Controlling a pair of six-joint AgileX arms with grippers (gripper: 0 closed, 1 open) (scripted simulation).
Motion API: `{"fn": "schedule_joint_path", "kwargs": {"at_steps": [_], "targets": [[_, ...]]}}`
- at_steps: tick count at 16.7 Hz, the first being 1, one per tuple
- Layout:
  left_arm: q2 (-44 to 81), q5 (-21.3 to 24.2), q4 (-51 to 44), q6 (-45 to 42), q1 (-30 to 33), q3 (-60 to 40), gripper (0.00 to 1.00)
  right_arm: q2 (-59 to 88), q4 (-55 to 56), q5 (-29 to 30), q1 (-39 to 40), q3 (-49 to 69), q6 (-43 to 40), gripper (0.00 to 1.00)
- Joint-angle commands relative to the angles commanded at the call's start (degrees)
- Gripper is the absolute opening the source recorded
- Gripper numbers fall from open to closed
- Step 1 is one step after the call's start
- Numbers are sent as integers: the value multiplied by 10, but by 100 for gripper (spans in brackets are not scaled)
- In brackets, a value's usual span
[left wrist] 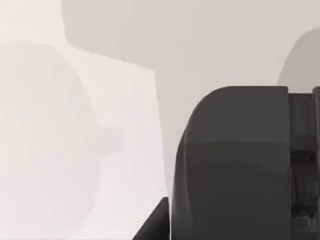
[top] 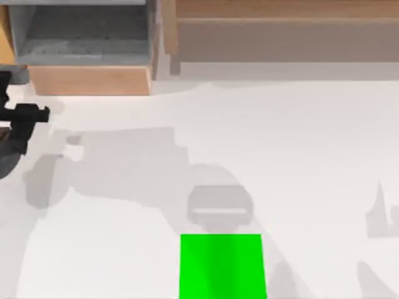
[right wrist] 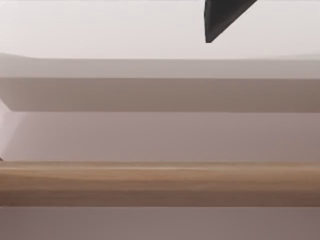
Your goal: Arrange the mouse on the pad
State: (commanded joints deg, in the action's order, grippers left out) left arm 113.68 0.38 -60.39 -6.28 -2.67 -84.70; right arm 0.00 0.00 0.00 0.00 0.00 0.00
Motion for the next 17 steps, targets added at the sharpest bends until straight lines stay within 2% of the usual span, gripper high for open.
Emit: {"fn": "schedule_joint_path", "kwargs": {"at_steps": [3,8,10,13,17], "targets": [[-27,0,-48,1,1,-39,0,0,0,0,0,0,0,100],[-29,-1,-51,1,1,-41,0,0,0,0,0,0,0,100],[-24,-2,-51,20,20,-43,0,0,0,0,0,0,0,100],[-15,-5,-50,94,93,-43,0,0,0,0,0,0,0,100],[-6,-9,-41,264,254,-30,0,0,0,0,0,0,0,100]]}}
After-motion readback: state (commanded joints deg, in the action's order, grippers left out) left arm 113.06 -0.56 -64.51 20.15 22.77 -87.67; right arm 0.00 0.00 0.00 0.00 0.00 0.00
